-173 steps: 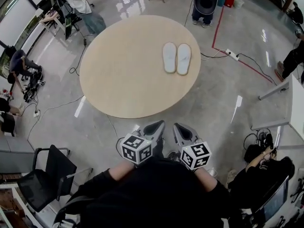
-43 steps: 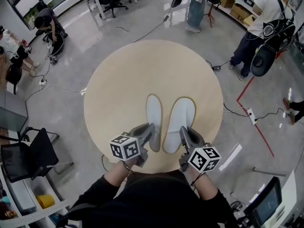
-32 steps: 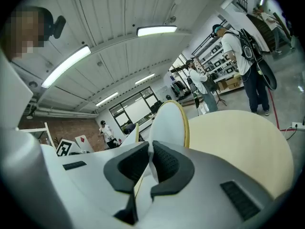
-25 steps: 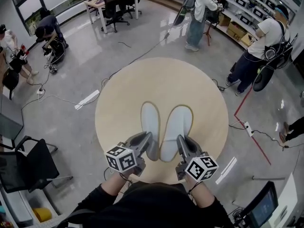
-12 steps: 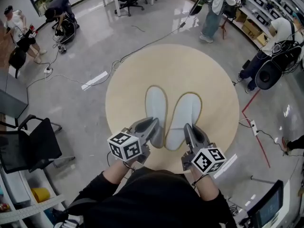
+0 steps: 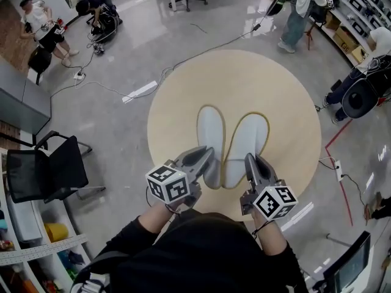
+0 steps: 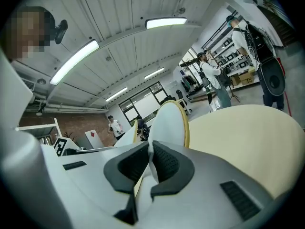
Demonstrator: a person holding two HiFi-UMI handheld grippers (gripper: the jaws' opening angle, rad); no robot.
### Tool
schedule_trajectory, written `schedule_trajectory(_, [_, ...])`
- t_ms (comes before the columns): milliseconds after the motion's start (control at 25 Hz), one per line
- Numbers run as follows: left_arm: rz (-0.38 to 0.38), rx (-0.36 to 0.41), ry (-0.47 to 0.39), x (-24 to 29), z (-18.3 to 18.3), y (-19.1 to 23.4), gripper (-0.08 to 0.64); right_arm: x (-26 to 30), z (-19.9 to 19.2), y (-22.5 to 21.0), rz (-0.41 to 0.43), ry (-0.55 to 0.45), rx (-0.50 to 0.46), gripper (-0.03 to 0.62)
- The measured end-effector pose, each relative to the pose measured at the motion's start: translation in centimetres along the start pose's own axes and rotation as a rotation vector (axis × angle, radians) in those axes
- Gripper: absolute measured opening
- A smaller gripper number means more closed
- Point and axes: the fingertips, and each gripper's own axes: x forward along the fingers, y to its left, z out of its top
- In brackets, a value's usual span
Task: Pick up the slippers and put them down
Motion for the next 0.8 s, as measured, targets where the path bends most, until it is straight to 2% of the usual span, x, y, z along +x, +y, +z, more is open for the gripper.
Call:
schedule_trajectory(440, [0.081, -0.001, -0.014, 0.9, -0.6, 0.5, 0.037, 0.2, -0.2, -1.3, 0.047, 0.037, 0.014, 0.032])
schedule_trajectory(800, [0.219, 0.008, -0.053, 0.0, -0.8, 0.9, 0.037, 0.2, 0.5, -3.3, 0.121, 0.058, 0.043, 0.034])
